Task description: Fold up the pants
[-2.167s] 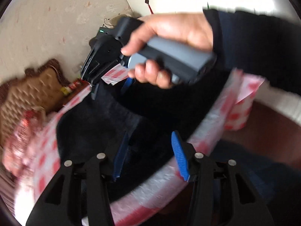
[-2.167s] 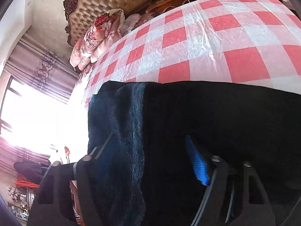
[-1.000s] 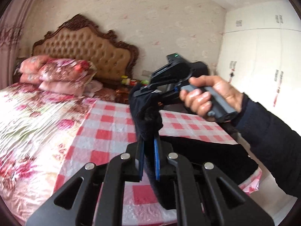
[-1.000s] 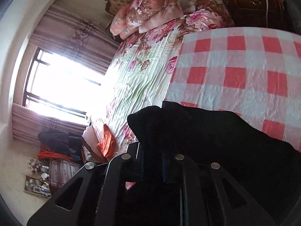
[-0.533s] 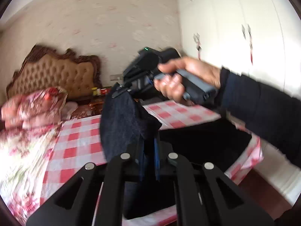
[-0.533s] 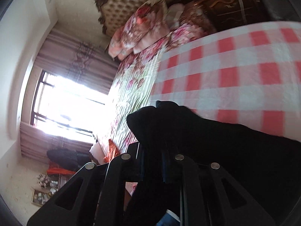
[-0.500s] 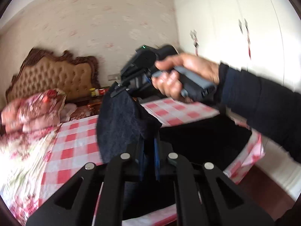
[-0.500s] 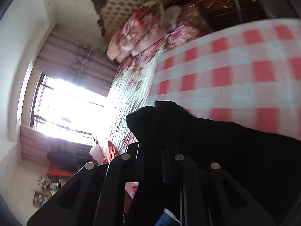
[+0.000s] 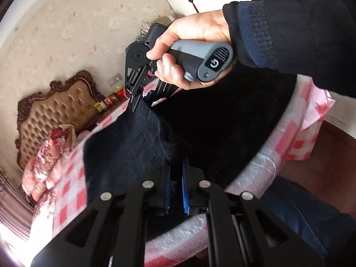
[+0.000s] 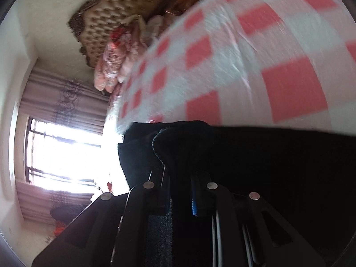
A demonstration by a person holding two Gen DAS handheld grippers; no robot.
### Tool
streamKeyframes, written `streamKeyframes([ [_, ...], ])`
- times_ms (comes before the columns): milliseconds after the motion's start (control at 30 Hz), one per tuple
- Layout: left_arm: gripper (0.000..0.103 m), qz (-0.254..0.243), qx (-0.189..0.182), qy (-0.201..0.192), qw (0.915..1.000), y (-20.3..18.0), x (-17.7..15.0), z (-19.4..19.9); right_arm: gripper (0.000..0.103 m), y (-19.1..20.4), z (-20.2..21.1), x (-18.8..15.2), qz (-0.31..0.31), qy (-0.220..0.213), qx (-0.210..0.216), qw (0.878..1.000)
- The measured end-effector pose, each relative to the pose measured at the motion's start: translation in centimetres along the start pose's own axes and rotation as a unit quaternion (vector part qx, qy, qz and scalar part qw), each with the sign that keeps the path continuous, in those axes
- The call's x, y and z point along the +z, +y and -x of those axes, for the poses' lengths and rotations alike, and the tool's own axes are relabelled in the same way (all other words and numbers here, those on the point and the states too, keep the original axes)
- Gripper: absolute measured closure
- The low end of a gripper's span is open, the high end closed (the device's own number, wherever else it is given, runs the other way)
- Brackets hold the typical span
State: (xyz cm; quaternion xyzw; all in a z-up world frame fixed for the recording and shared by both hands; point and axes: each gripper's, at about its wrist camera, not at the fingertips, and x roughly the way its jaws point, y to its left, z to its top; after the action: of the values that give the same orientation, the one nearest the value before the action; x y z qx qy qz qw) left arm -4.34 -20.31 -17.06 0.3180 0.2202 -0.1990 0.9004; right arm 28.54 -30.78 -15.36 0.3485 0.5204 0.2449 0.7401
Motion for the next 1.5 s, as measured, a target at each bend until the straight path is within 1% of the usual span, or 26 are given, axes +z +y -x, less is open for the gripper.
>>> streamKeyframes([
  [67, 0.094, -0.016, 0.009, -0.001, 0.9998, -0.7, 0.1, -0.4, 0.087, 0.6, 0.5, 0.0, 0.019, -0.01, -0.017, 1.0],
  [233, 0.093, -0.036, -0.005, 0.019, 0.9992, -2.5, -0.6, -2.0, 0.087, -0.7, -1.5, -0.6, 0.022, -0.004, -0.072, 0.997],
  [267, 0.088, -0.036, -0.008, 0.018, 0.9991, -2.7, -0.7, -2.1, 0.087, -0.7, -1.5, -0.8, 0.029, -0.008, -0.074, 0.997],
  [300, 0.076, -0.032, -0.016, 0.016, 0.9992, -2.7, -0.7, -2.0, 0.087, -0.6, -1.5, -0.9, 0.036, -0.01, -0.083, 0.996],
  [333, 0.07, -0.022, -0.028, 0.013, 0.9993, -2.5, -0.8, -1.9, 0.087, -0.3, -1.6, -0.9, 0.044, -0.012, -0.093, 0.995],
  [467, 0.04, 0.042, -0.104, -0.01, 0.9936, 0.2, -1.0, 0.2, 0.082, 1.5, -1.8, -1.1, 0.091, -0.01, -0.145, 0.985],
  [500, 0.039, 0.083, -0.132, -0.018, 0.9875, 2.0, -1.3, 1.3, 0.08, 1.9, -1.6, -1.1, 0.098, -0.01, -0.161, 0.982],
  [567, 0.039, 0.145, -0.154, -0.034, 0.9767, 5.1, -2.2, 2.7, 0.066, 2.6, -0.4, -1.1, 0.108, -0.027, -0.193, 0.975],
  [600, 0.039, 0.194, -0.157, -0.047, 0.9673, 8.1, -3.1, 3.7, 0.066, 4.1, 0.7, -1.5, 0.129, -0.054, -0.22, 0.965],
  [667, 0.042, 0.248, -0.148, -0.062, 0.9553, 12.4, -4.4, 4.5, 0.065, 6.6, 2.0, -2.5, 0.164, -0.087, -0.245, 0.952],
  [733, 0.052, 0.33, -0.131, -0.071, 0.9322, 19.0, -6.4, 4.0, 0.065, 8.9, 1.9, -3.8, 0.18, -0.093, -0.233, 0.951],
  [767, 0.057, 0.376, -0.139, -0.074, 0.9133, 22.3, -7.6, 2.9, 0.065, 10.3, 1.1, -4.7, 0.19, -0.09, -0.225, 0.952],
  [800, 0.062, 0.403, -0.142, -0.073, 0.9012, 25.1, -8.5, 1.4, 0.065, 11.5, -0.3, -5.6, 0.199, -0.085, -0.214, 0.952],
  [867, 0.07, 0.412, -0.143, -0.055, 0.8983, 28.5, -9.4, -1.9, 0.065, 12.6, -3.1, -7.2, 0.196, -0.068, -0.202, 0.957],
  [900, 0.074, 0.41, -0.158, -0.033, 0.8975, 30.1, -9.7, -4.6, 0.065, 12.9, -4.6, -8.2, 0.192, -0.061, -0.202, 0.958],
  [933, 0.074, 0.414, -0.179, -0.017, 0.8925, 31.4, -9.9, -6.7, 0.065, 13.5, -6.1, -8.9, 0.191, -0.057, -0.207, 0.958],
  [967, 0.074, 0.4, -0.192, -0.002, 0.8963, 32.1, -9.5, -8.8, 0.065, 13.4, -7.3, -9.9, 0.189, -0.052, -0.215, 0.957],
  [1000, 0.074, 0.372, -0.197, 0.004, 0.9073, 32.5, -8.5, -10.1, 0.065, 13.1, -8.2, -11.1, 0.183, -0.045, -0.221, 0.957],
  [1067, 0.075, 0.334, -0.216, 0.012, 0.9175, 32.3, -7.3, -11.9, 0.065, 12.8, -8.7, -13.0, 0.18, -0.042, -0.223, 0.957],
  [1133, 0.076, 0.287, -0.23, 0.018, 0.9298, 31.7, -5.5, -13.4, 0.065, 12.5, -8.5, -14.9, 0.193, -0.048, -0.238, 0.951],
  [1200, 0.076, 0.233, -0.219, 0.038, 0.9466, 30.6, -4.1, -15.5, 0.065, 12.0, -8.6, -16.2, 0.207, -0.048, -0.243, 0.947],
  [1267, 0.077, 0.188, -0.231, 0.064, 0.9524, 29.6, -3.3, -18.0, 0.065, 11.7, -8.6, -17.1, 0.22, -0.051, -0.251, 0.941],
  [1300, 0.093, 0.17, -0.222, 0.074, 0.9571, 29.3, -3.3, -18.8, 0.065, 11.7, -8.5, -17.4, 0.223, -0.052, -0.256, 0.939],
  [1333, 0.102, 0.147, -0.206, 0.086, 0.9635, 28.9, -3.0, -19.7, 0.065, 11.5, -8.3, -17.7, 0.225, -0.052, -0.258, 0.938],
  [1400, 0.103, 0.11, -0.152, 0.109, 0.9762, 28.3, -2.9, -21.3, 0.065, 11.5, -8.4, -17.9, 0.233, -0.054, -0.265, 0.934],
  [1500, 0.103, 0.154, -0.148, 0.104, 0.9714, 30.0, -3.3, -21.8, 0.065, 11.3, -8.2, -17.9, 0.23, -0.056, -0.259, 0.936],
])
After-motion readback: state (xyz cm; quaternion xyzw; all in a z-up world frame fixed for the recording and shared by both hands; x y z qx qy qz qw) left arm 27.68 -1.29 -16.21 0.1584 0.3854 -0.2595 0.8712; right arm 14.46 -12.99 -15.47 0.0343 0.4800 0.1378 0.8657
